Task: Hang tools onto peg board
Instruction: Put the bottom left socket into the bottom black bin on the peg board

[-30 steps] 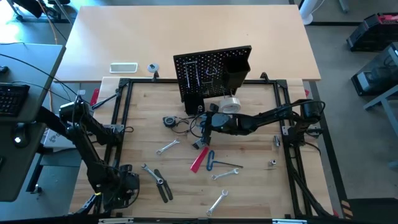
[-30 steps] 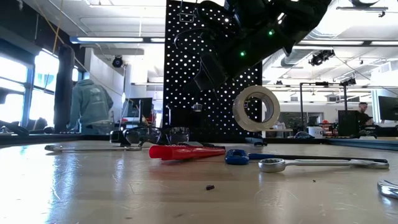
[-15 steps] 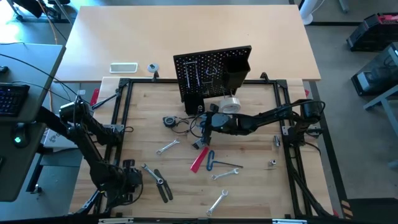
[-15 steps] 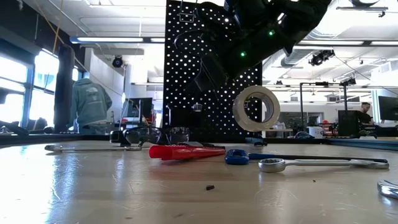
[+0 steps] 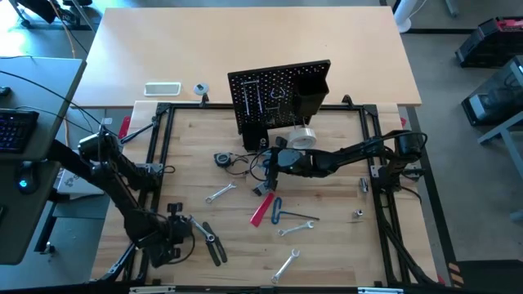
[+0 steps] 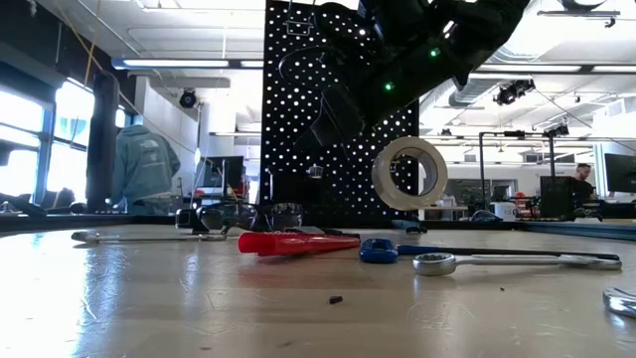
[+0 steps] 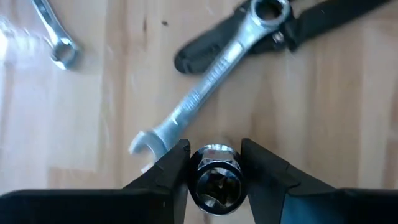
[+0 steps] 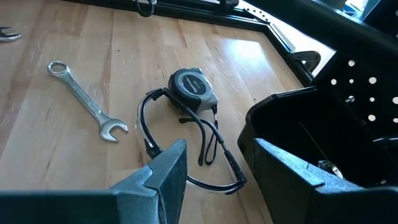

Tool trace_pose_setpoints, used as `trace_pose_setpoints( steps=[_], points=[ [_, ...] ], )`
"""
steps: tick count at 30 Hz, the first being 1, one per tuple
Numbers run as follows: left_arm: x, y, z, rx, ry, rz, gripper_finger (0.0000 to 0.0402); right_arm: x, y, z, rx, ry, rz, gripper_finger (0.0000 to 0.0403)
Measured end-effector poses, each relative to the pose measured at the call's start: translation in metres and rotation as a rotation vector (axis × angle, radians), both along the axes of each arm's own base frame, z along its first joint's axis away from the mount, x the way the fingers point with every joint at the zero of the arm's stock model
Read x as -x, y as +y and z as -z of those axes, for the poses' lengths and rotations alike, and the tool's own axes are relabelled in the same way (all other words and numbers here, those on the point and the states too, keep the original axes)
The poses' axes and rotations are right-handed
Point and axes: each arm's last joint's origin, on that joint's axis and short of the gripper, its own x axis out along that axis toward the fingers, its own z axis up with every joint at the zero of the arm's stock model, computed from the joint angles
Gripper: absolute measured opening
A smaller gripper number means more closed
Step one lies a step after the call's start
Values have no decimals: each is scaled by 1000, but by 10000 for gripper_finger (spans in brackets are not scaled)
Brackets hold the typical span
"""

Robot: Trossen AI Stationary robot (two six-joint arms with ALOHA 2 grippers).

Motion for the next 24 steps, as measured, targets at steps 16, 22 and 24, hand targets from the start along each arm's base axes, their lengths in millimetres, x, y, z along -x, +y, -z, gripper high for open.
trace_pose_setpoints(
  steps=[16,22,24],
  points=[
    [-32,33,-15,-158,-38,104,109,0,1,0,-6,1,-13,177],
    [-47,48,-32,-190,-132,155,109,0,1,1,-10,8,-21,177],
    [-54,53,-36,-196,-157,179,110,0,1,1,-18,11,-28,177]
  ],
)
